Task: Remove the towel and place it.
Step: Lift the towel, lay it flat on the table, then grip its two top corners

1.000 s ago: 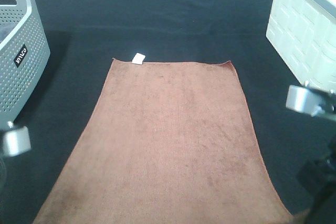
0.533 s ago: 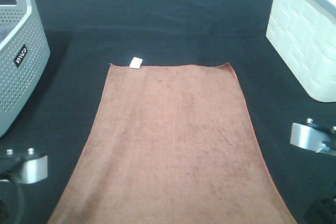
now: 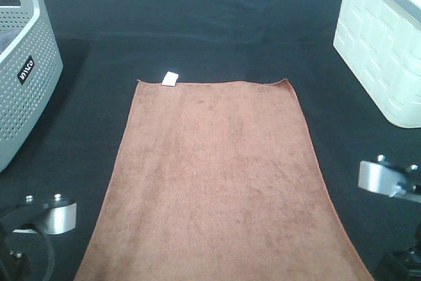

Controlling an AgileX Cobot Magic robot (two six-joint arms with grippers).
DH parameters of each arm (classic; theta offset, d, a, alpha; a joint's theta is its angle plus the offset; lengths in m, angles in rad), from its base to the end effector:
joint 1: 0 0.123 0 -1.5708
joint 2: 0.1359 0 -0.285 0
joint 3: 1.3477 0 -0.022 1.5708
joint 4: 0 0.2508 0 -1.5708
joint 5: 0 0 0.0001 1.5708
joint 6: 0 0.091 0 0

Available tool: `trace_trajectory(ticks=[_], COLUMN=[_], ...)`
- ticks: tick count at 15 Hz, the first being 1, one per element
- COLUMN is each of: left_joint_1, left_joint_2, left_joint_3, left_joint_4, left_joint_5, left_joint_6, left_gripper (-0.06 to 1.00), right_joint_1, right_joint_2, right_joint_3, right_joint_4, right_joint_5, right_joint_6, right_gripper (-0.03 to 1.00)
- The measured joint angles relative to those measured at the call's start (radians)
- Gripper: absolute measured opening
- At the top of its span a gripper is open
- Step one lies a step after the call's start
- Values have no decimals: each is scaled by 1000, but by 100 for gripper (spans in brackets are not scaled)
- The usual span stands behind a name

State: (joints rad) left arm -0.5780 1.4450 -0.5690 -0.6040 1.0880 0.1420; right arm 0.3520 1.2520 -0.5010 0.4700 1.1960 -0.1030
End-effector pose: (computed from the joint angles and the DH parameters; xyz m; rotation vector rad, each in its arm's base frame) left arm 0.1239 -0.1355 0.1689 -0.4687 -2.6513 0.5670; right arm 0.1171 0.0839 0.1861 0.2978 -2.7470 -0.5222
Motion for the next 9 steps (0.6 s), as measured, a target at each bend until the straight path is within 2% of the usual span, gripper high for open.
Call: trace_trajectory(ticks=[5, 9], left_joint_1=[0, 0], left_joint_2=[97, 211], left_joint_3=[-13, -66], left_joint_4=[-2, 34], left_joint_5=[-33, -35], left_joint_6=[0, 21], left_gripper=[0, 0], right_joint_1=[-1, -4], right_joint_2=[213, 349], right_joint_3=[-4, -34], right_joint_4=[8, 31], right_joint_5=[-54, -153], right_joint_6=[-43, -101], right_gripper=[0, 0])
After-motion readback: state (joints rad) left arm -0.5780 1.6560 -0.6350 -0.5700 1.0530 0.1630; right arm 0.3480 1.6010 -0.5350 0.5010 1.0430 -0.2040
